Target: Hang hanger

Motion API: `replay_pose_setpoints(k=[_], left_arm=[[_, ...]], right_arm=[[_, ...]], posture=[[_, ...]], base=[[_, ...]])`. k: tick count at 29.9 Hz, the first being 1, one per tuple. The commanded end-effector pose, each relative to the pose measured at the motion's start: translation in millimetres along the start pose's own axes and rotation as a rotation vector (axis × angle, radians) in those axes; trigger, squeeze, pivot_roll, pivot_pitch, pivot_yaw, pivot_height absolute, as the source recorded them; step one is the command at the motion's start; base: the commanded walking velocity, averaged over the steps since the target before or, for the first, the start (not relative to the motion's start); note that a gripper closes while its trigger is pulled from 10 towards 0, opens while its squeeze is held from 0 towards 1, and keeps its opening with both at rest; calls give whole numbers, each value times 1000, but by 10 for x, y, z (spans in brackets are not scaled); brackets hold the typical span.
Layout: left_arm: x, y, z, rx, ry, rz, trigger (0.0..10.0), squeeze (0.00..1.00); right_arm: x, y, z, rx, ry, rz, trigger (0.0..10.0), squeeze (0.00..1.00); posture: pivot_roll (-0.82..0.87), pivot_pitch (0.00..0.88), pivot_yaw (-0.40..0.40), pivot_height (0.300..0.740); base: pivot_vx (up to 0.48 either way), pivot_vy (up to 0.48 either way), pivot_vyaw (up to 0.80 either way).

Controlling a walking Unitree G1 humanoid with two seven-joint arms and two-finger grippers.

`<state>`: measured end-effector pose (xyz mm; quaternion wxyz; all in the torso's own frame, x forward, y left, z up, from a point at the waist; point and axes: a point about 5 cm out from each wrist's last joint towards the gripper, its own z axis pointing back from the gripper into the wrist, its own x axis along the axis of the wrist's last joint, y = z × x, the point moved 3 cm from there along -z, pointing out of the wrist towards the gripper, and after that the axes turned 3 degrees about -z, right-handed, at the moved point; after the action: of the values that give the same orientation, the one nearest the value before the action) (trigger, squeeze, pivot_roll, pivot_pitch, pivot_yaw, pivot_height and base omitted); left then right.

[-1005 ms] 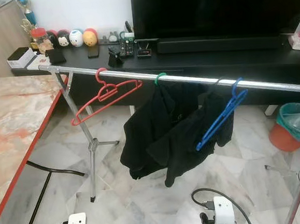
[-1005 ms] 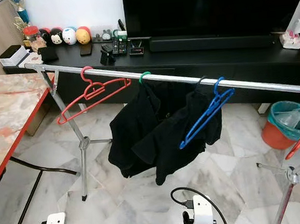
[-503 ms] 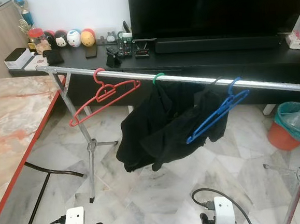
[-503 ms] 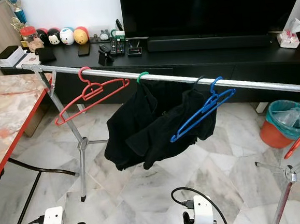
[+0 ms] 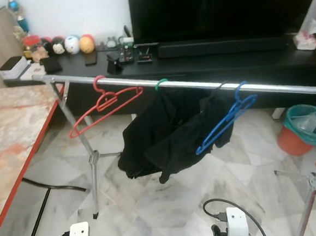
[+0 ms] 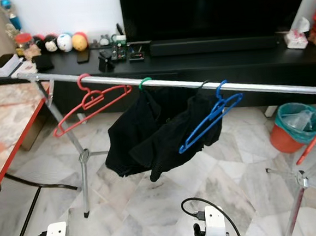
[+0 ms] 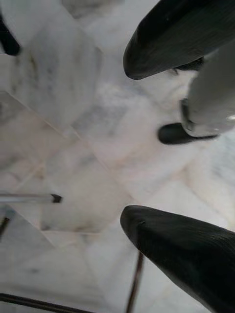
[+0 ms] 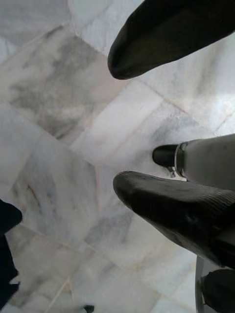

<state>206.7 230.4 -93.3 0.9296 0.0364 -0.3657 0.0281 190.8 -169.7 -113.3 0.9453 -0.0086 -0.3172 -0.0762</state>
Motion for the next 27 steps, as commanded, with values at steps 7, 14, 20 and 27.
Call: replay_pose_setpoints(k=[7, 14, 20, 27], left_arm=[[-1, 9, 6, 1, -11, 13, 10000, 0], [5, -1, 6, -1, -17, 17, 10000, 0], [20, -17, 5, -9, -29, 18, 10000, 0], [206, -5, 12, -51, -135, -44, 10000, 0]], right_arm=[[29, -1, -2, 2, -15, 7, 10000, 0], [32, 3, -4, 12, -12, 6, 10000, 0], [42, -6, -6, 7, -14, 5, 10000, 0], [55, -9, -9, 7, -16, 18, 10000, 0]], posture=[[-11, 0, 0, 740], [-10, 0, -1, 740], [-8, 0, -5, 740], [-7, 0, -2, 740]], base=[[294, 0, 0], [305, 0, -237], [304, 0, -463], [83, 0, 0]])
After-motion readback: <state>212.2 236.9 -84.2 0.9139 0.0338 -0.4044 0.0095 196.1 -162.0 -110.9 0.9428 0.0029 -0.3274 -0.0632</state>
